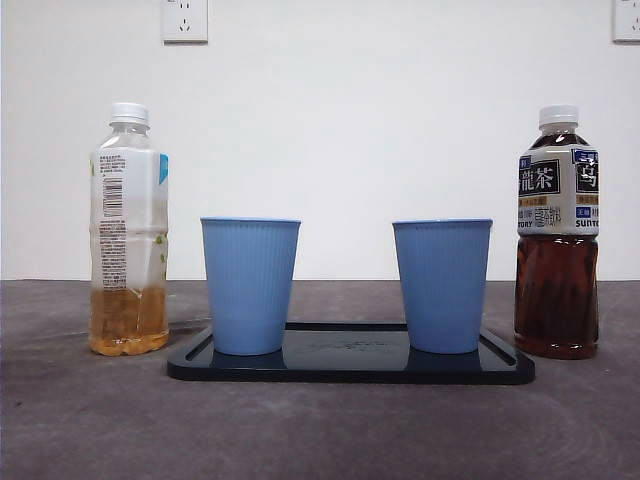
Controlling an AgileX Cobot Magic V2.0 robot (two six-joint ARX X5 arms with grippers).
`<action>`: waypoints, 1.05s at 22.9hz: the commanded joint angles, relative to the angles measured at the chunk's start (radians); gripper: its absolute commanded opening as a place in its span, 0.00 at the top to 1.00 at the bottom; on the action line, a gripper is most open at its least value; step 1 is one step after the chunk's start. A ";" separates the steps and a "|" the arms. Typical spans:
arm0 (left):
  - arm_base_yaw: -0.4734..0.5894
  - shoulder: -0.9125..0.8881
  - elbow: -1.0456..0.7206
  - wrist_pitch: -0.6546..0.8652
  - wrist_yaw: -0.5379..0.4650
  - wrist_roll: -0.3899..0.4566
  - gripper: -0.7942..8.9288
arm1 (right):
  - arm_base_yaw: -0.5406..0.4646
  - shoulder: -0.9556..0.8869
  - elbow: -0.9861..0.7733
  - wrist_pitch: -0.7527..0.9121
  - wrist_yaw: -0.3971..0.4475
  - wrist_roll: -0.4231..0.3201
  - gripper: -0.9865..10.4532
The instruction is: Pour the drink into the cup
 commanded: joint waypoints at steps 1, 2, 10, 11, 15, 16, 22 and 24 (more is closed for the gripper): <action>-0.035 0.034 0.035 -0.043 0.015 0.083 0.91 | 0.019 0.028 0.021 -0.060 -0.025 -0.063 0.91; -0.049 0.043 0.038 -0.059 0.015 0.092 0.91 | 0.028 0.033 0.021 -0.082 -0.025 -0.075 0.91; -0.097 0.054 0.038 -0.072 0.014 0.095 0.58 | 0.067 0.035 0.021 -0.132 -0.023 -0.088 0.62; -0.097 0.054 0.038 -0.071 0.014 0.095 0.50 | 0.067 0.036 0.021 -0.129 -0.023 -0.081 0.53; -0.097 0.054 0.038 -0.070 0.014 0.095 0.47 | 0.067 0.036 0.021 -0.125 -0.014 -0.069 0.52; -0.097 0.054 0.038 -0.069 0.014 0.095 0.47 | 0.067 0.036 0.020 -0.122 -0.011 -0.064 0.52; -0.097 0.054 0.038 -0.067 0.014 0.091 0.47 | 0.081 0.035 -0.095 0.071 0.003 0.059 0.52; -0.097 0.054 0.038 -0.064 0.014 0.091 0.47 | 0.095 0.036 -0.188 0.225 0.005 0.136 0.52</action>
